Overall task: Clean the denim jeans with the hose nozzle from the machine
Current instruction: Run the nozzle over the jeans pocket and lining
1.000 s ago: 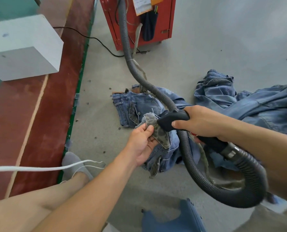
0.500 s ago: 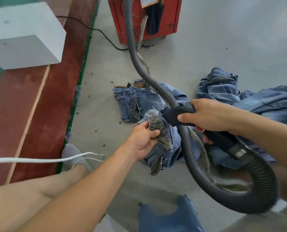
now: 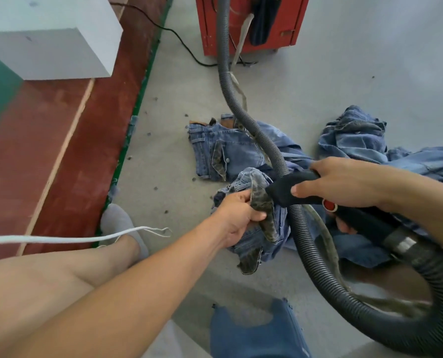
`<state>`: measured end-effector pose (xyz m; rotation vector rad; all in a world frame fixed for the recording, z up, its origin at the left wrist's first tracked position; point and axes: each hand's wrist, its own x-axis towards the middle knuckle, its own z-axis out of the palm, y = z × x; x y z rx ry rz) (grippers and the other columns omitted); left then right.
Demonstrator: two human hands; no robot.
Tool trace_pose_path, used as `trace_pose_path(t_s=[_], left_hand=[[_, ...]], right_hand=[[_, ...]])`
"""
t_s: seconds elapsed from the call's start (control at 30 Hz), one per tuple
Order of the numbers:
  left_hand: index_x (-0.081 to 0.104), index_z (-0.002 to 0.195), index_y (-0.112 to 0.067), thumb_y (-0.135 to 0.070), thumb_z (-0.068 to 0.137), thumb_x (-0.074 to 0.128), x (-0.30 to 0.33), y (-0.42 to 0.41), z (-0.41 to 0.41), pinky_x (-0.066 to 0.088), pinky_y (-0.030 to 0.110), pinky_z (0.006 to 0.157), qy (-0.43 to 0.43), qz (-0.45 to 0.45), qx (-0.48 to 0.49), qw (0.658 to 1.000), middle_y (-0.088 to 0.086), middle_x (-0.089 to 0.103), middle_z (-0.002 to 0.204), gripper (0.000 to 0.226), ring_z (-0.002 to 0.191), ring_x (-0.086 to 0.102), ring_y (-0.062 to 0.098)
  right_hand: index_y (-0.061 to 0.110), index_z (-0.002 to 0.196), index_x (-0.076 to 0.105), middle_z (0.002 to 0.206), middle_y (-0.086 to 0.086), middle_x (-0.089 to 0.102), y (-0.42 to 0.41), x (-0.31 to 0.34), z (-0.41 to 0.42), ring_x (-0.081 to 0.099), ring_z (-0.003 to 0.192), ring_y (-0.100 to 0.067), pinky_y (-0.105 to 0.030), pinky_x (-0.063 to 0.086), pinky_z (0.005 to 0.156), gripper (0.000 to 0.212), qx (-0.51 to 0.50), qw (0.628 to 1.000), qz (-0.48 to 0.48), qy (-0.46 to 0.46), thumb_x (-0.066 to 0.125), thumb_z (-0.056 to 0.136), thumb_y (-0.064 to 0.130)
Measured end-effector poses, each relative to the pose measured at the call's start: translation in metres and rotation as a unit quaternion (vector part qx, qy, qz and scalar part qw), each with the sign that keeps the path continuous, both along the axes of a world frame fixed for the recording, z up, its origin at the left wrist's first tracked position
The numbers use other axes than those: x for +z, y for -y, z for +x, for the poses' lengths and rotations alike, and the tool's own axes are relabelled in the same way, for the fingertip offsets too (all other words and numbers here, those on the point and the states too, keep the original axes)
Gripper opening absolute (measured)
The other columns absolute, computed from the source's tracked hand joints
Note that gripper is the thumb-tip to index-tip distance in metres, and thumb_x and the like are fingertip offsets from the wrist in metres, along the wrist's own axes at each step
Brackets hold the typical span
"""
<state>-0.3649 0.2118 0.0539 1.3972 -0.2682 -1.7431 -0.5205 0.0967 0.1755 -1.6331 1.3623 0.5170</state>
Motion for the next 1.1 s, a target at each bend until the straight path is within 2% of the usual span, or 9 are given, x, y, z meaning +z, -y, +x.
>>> trace_pose_path(t_s=[0.07, 0.17, 0.2, 0.3, 0.4, 0.5, 0.7, 0.93, 1.1], left_hand=[[0.071, 0.099, -0.010, 0.029, 0.085, 0.051, -0.001, -0.003, -0.004, 0.061, 0.029, 0.072, 0.019, -0.001, -0.029, 0.999, 0.004, 0.072, 0.086, 0.046, 0.078, 0.067, 0.016], [0.074, 0.092, -0.011, 0.028, 0.085, 0.053, -0.006, -0.008, -0.006, 0.061, 0.037, 0.082, 0.038, 0.007, -0.054, 0.998, 0.005, 0.075, 0.087, 0.045, 0.084, 0.070, 0.021], [0.075, 0.092, -0.012, 0.028, 0.085, 0.054, -0.006, -0.008, -0.005, 0.061, 0.040, 0.085, 0.047, 0.006, -0.057, 0.997, 0.005, 0.076, 0.089, 0.046, 0.088, 0.070, 0.022], [0.076, 0.097, -0.012, 0.029, 0.085, 0.053, -0.008, -0.007, 0.003, 0.061, 0.035, 0.083, 0.051, 0.005, -0.047, 0.998, 0.006, 0.077, 0.095, 0.048, 0.091, 0.072, 0.021], [0.075, 0.100, -0.012, 0.029, 0.085, 0.053, -0.007, -0.005, 0.007, 0.061, 0.029, 0.077, 0.049, -0.005, -0.051, 0.997, 0.003, 0.078, 0.095, 0.050, 0.089, 0.073, 0.016], [0.075, 0.091, -0.011, 0.029, 0.083, 0.054, -0.006, -0.008, 0.007, 0.060, 0.026, 0.074, 0.066, -0.033, -0.083, 0.994, 0.001, 0.076, 0.086, 0.046, 0.084, 0.072, 0.015], [0.077, 0.094, -0.010, 0.028, 0.085, 0.055, -0.006, -0.013, 0.007, 0.059, 0.022, 0.072, 0.132, -0.061, -0.158, 0.977, -0.002, 0.077, 0.086, 0.045, 0.083, 0.072, 0.008], [0.076, 0.083, -0.019, 0.023, 0.087, 0.057, -0.009, -0.010, 0.019, 0.056, 0.018, 0.069, 0.158, -0.064, -0.181, 0.969, -0.007, 0.077, 0.080, 0.047, 0.077, 0.072, 0.003], [0.079, 0.093, -0.012, 0.023, 0.089, 0.057, -0.014, -0.017, 0.016, 0.061, 0.028, 0.081, 0.177, -0.078, -0.205, 0.959, 0.002, 0.079, 0.093, 0.042, 0.090, 0.073, 0.011]], right_hand=[[0.003, 0.101, 0.061, 0.057, -0.007, 0.066, -0.002, -0.007, 0.007, 0.070, 0.048, -0.028, -0.036, 0.056, 0.042, 0.042, 0.019, 0.999, -0.026, 0.002, 0.072, 0.093, 0.043], [-0.003, 0.101, 0.064, 0.075, -0.016, 0.069, -0.003, -0.019, 0.018, 0.069, 0.062, -0.032, -0.048, 0.062, 0.064, 0.045, 0.011, 0.996, -0.081, 0.030, 0.067, 0.096, 0.042], [-0.004, 0.101, 0.063, 0.075, -0.019, 0.069, 0.000, -0.022, 0.018, 0.070, 0.062, -0.036, -0.050, 0.063, 0.062, 0.044, -0.018, 0.996, -0.079, 0.042, 0.067, 0.098, 0.040], [-0.004, 0.104, 0.058, 0.056, -0.014, 0.061, 0.011, -0.019, 0.008, 0.065, 0.043, -0.035, -0.039, 0.055, 0.041, 0.041, -0.100, 0.992, -0.036, 0.067, 0.069, 0.098, 0.035], [0.006, 0.107, 0.056, 0.050, -0.012, 0.060, 0.014, -0.008, -0.004, 0.065, 0.042, -0.036, -0.041, 0.056, 0.043, 0.038, -0.069, 0.997, 0.008, 0.044, 0.073, 0.094, 0.039], [0.007, 0.109, 0.055, 0.053, -0.016, 0.062, 0.006, -0.012, 0.001, 0.063, 0.040, -0.033, -0.038, 0.055, 0.043, 0.038, -0.031, 0.998, 0.042, 0.039, 0.072, 0.095, 0.037], [0.002, 0.111, 0.057, 0.066, -0.017, 0.060, 0.015, -0.031, 0.011, 0.062, 0.044, -0.030, -0.038, 0.056, 0.046, 0.036, -0.119, 0.990, 0.029, 0.064, 0.071, 0.098, 0.033], [0.014, 0.105, 0.062, 0.050, -0.003, 0.064, 0.009, -0.013, 0.003, 0.064, 0.042, -0.023, -0.030, 0.054, 0.045, 0.036, 0.011, 0.998, 0.047, 0.049, 0.072, 0.092, 0.046], [0.006, 0.109, 0.060, 0.068, -0.013, 0.065, 0.010, -0.040, 0.015, 0.063, 0.041, -0.025, -0.034, 0.056, 0.045, 0.034, -0.100, 0.994, 0.010, 0.053, 0.072, 0.096, 0.035]])
